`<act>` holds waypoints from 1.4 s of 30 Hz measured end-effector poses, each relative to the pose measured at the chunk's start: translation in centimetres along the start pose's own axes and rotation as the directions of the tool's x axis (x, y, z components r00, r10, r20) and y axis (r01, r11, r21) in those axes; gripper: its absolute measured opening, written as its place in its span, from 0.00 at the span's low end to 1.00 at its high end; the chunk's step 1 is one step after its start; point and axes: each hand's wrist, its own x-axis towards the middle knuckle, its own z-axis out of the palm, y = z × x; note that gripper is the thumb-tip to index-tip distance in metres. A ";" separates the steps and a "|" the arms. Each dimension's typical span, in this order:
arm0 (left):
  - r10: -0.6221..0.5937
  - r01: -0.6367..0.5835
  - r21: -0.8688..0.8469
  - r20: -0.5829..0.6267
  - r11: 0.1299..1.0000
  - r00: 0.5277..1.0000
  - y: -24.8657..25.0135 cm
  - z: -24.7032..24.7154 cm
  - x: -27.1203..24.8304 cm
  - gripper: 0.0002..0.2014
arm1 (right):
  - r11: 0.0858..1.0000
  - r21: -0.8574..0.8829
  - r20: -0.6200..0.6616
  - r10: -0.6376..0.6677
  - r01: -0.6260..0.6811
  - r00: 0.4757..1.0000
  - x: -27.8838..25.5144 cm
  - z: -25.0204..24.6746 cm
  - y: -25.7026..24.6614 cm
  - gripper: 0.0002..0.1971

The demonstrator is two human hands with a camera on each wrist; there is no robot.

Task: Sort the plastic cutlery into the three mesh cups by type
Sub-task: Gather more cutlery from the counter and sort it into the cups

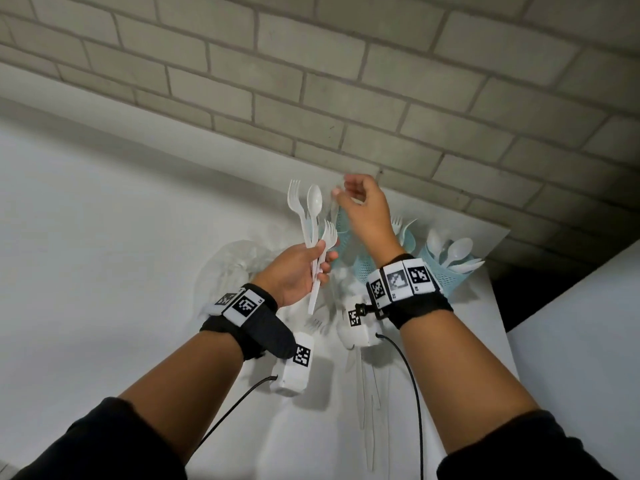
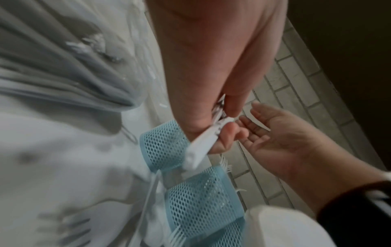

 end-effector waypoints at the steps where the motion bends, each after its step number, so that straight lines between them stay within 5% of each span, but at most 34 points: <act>1: 0.003 -0.003 -0.004 0.002 1.000 1.000 -0.2 0.1 -0.2 0.12 | 1.000 -0.009 0.008 0.008 -0.008 1.000 -0.8 -0.2 0.0 0.15; 8: 0.026 -0.026 0.019 0.006 0.999 1.000 -1.7 1.2 -1.2 0.07 | 0.944 0.007 0.116 0.327 -0.330 0.938 -5.5 -1.9 1.1 0.27; 13: 0.020 -0.020 0.008 0.028 1.000 0.999 -2.9 2.3 -1.2 0.05 | 0.920 0.143 0.217 0.331 -0.366 0.918 -7.7 -3.1 0.6 0.07; 17: -0.027 0.028 -0.005 0.071 1.000 0.997 -3.7 3.1 -1.2 0.08 | 0.861 0.268 0.195 0.391 -0.432 0.900 -8.4 -4.2 0.8 0.07; 24: -0.195 0.183 0.093 0.136 0.979 0.971 -3.6 2.6 -1.9 0.12 | 0.693 0.573 0.002 0.533 -0.438 0.846 -7.5 -6.6 1.5 0.10; 29: -0.305 0.277 0.274 0.065 0.921 0.950 -3.3 1.3 -2.0 0.12 | 0.828 0.494 -0.268 0.434 -0.264 0.860 -6.4 -9.2 0.4 0.12; 32: -0.339 0.294 0.367 0.062 0.882 0.939 -3.3 0.5 -1.8 0.13 | 0.874 0.370 -0.147 0.390 -0.315 0.909 -6.1 -9.3 -0.4 0.09; 37: -0.431 0.336 0.478 0.103 0.812 0.896 -3.5 0.5 -2.0 0.14 | 0.887 0.162 0.053 0.429 -0.432 0.902 -6.7 -6.9 -0.7 0.11; 42: -0.449 0.326 0.525 0.123 0.786 0.885 -3.2 1.4 -2.3 0.12 | 0.882 0.196 0.125 0.411 -0.428 0.903 -7.5 -5.0 -0.2 0.09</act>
